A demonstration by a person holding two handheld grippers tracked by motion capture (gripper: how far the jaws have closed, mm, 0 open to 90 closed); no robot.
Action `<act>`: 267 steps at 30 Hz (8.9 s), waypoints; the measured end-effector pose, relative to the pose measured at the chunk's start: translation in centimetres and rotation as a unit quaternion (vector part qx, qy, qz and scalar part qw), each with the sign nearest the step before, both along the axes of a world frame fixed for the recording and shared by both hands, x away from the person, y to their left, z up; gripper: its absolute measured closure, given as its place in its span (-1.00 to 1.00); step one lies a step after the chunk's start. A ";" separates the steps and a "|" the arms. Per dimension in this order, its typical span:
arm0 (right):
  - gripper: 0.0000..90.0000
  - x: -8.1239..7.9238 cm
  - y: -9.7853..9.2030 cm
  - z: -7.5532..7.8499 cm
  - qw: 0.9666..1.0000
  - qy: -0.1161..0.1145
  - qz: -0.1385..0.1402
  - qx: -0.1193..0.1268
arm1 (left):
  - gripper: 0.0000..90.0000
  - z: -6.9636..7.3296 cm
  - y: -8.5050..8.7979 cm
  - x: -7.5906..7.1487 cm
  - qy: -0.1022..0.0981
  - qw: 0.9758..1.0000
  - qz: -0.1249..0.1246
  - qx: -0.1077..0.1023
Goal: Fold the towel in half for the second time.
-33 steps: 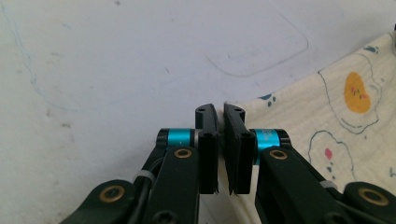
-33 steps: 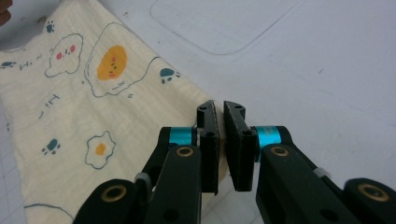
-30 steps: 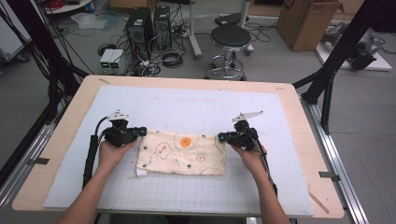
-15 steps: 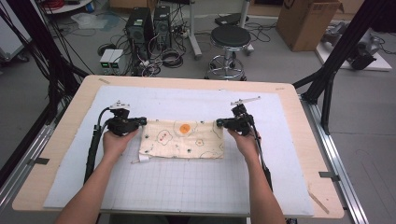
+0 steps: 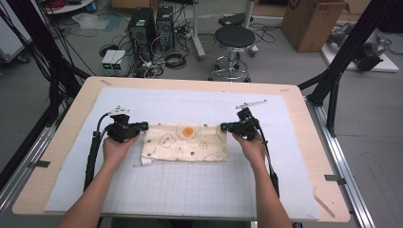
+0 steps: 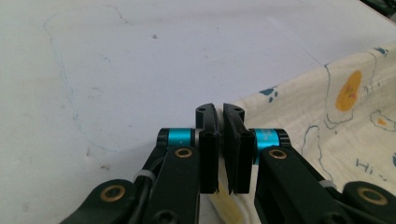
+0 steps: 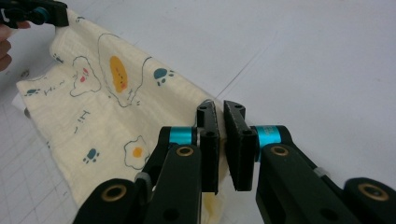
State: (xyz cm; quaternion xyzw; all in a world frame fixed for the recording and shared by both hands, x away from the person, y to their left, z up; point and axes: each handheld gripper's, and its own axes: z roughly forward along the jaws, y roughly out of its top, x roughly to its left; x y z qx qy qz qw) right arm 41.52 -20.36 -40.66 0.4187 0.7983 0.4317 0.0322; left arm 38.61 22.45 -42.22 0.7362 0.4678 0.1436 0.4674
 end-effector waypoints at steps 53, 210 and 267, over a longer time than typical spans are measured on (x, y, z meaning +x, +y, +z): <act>0.77 -7.3 -1.0 -2.7 0.997 -0.019 0.076 0.011 | 0.72 -1.6 0.5 -7.5 -0.014 0.993 -0.112 0.033; -0.63 -11.3 -2.2 -0.2 0.992 -0.124 0.005 -0.013 | -0.23 1.0 1.8 -10.8 -0.053 0.993 -0.101 0.007; -0.72 -16.1 -6.7 -1.6 0.992 -0.121 -0.037 -0.028 | -0.33 0.1 3.8 -15.3 -0.067 0.993 -0.079 0.050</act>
